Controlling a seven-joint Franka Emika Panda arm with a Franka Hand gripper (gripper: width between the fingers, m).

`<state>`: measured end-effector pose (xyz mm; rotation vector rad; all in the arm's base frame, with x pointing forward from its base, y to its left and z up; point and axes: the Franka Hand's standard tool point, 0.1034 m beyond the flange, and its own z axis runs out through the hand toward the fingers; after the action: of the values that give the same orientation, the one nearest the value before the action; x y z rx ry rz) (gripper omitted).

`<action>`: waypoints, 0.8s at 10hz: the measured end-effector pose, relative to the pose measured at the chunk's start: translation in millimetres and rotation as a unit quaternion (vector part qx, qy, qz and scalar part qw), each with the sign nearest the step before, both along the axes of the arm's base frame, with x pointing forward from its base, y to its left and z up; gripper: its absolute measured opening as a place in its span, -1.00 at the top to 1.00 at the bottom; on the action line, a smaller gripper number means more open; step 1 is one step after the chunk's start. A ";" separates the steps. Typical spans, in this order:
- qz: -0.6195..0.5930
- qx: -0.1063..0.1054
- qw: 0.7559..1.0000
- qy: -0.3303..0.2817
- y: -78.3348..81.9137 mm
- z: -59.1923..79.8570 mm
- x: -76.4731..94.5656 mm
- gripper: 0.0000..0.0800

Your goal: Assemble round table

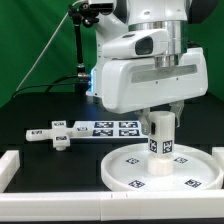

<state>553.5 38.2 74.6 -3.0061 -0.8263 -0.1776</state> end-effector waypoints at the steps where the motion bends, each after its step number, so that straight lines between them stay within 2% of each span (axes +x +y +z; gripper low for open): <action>1: -0.021 0.002 1.000 0.001 0.0 -0.1 0.0 -0.02; 2: -0.060 0.009 0.998 0.003 -0.3 -0.1 0.0 -0.02; 4: -0.199 0.037 0.979 0.013 -2.9 -1.4 -2.1 -0.02; 6: -0.321 0.059 0.945 0.021 -4.4 -1.8 -2.4 -0.02; 8: -0.425 0.069 0.902 0.022 -3.4 -2.1 -3.0 -0.02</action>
Offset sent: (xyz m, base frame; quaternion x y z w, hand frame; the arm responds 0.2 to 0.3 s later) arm -0.0104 -0.0048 0.0000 0.0212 -0.0042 0.3233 0.9460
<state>550.5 34.8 72.5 -2.9784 0.5283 -0.1599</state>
